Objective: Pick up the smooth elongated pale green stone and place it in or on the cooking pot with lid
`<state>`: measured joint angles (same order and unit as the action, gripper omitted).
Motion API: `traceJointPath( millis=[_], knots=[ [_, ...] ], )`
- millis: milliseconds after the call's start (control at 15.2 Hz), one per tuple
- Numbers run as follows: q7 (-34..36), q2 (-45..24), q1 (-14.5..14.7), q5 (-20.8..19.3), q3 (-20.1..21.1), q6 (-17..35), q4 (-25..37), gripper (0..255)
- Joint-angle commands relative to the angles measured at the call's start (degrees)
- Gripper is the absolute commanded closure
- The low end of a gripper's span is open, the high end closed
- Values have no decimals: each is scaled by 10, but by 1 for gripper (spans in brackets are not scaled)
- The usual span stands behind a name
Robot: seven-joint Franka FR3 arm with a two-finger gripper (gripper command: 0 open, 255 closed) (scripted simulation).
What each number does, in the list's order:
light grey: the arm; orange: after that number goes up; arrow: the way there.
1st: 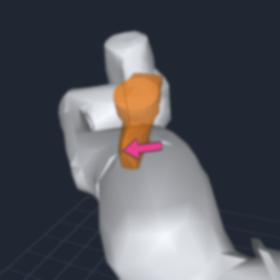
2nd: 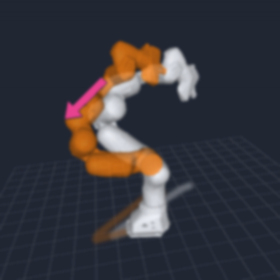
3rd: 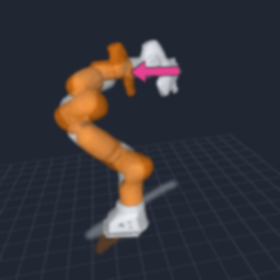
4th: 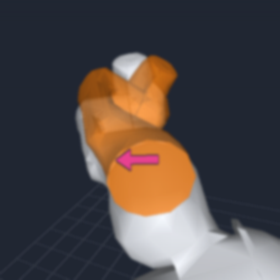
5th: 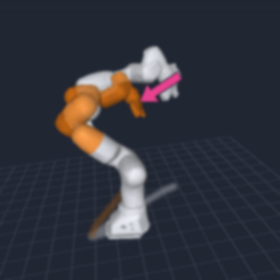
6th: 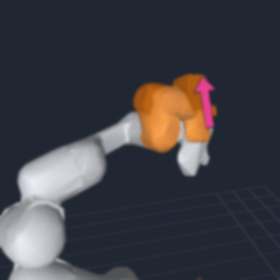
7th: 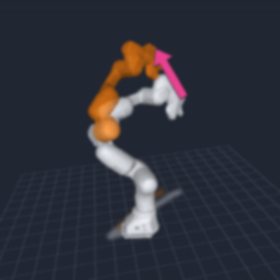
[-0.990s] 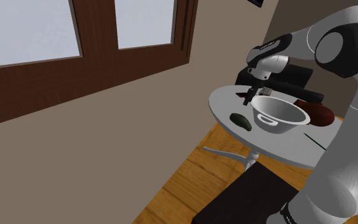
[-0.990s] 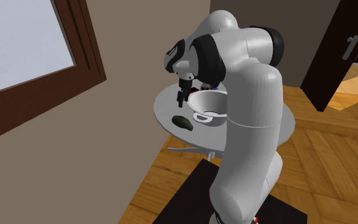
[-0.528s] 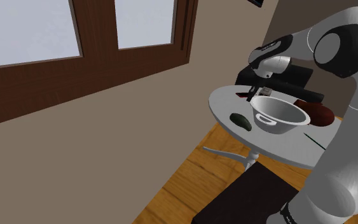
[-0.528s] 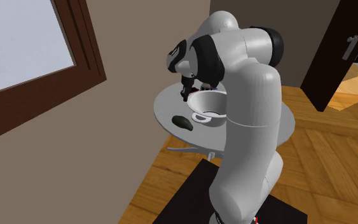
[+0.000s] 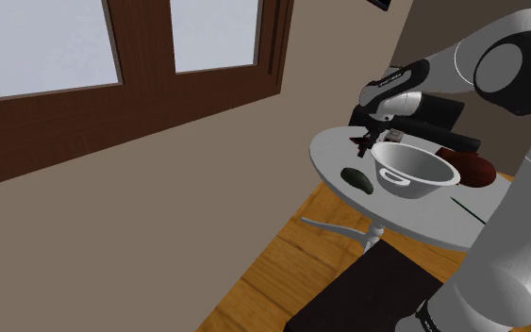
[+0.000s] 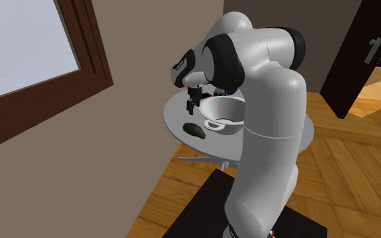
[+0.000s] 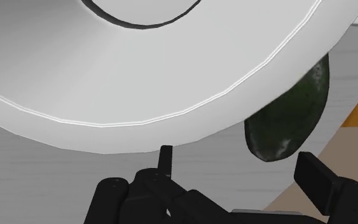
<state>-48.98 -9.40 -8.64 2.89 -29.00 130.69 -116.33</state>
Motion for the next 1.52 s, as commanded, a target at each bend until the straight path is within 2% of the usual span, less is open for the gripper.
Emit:
traceJointPath(
  millis=[0,264,792,1320,1386,1452],
  knots=[
    [83,3,31,-56,1,22,-35,0],
    [241,-10,84,-154,4,35,-74,0],
    [232,-55,72,-138,6,90,-86,0],
    [232,-55,72,-138,6,90,-86,0],
    [232,-55,72,-138,6,90,-86,255],
    [232,-55,72,-138,6,90,-86,255]
  ],
)
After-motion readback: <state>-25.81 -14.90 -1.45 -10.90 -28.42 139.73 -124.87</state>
